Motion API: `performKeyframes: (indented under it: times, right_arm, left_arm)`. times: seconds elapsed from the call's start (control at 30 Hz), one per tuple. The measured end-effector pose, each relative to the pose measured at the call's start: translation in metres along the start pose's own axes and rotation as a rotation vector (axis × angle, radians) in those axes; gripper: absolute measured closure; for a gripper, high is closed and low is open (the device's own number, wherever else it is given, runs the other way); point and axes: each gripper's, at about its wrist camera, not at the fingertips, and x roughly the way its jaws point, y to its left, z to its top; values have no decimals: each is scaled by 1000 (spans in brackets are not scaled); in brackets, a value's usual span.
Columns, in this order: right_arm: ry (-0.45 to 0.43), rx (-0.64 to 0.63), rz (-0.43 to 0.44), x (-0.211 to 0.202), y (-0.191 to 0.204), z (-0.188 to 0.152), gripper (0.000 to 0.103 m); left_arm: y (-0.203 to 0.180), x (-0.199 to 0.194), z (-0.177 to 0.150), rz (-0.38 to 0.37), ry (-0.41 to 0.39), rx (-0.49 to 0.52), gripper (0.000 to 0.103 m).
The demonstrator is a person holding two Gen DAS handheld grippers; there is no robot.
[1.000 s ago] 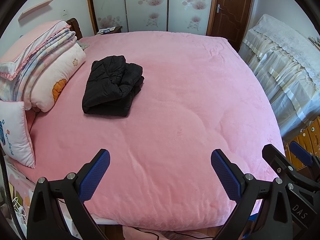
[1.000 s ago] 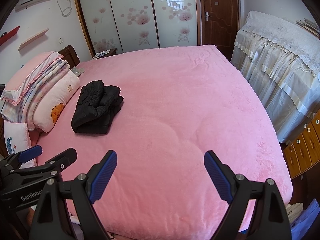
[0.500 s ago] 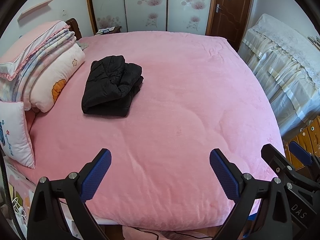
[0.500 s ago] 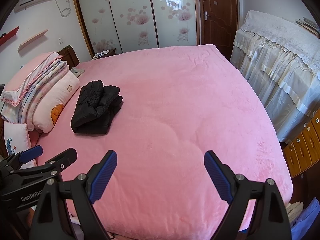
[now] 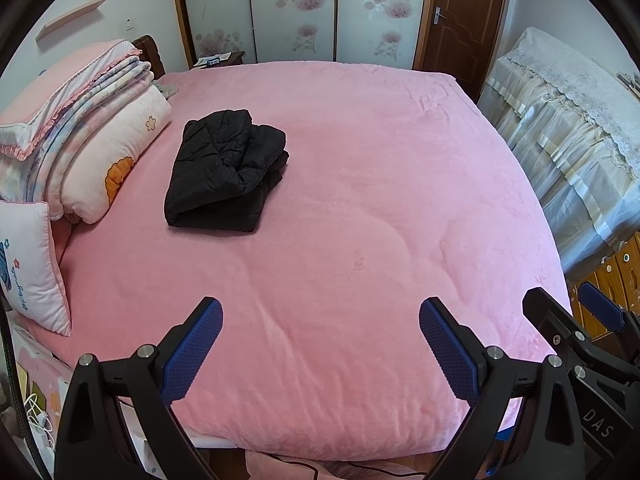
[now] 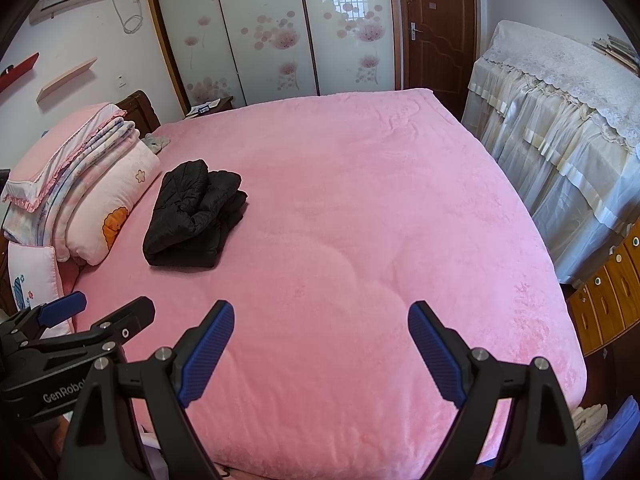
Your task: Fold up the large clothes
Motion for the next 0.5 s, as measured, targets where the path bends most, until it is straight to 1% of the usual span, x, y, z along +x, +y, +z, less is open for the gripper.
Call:
performKeyframes:
  times: [0.5]
  right_arm:
    - [0,-1,1,0,-1,1,13]
  left_arm:
    - [-1,1,-2,0,3,-2,5]
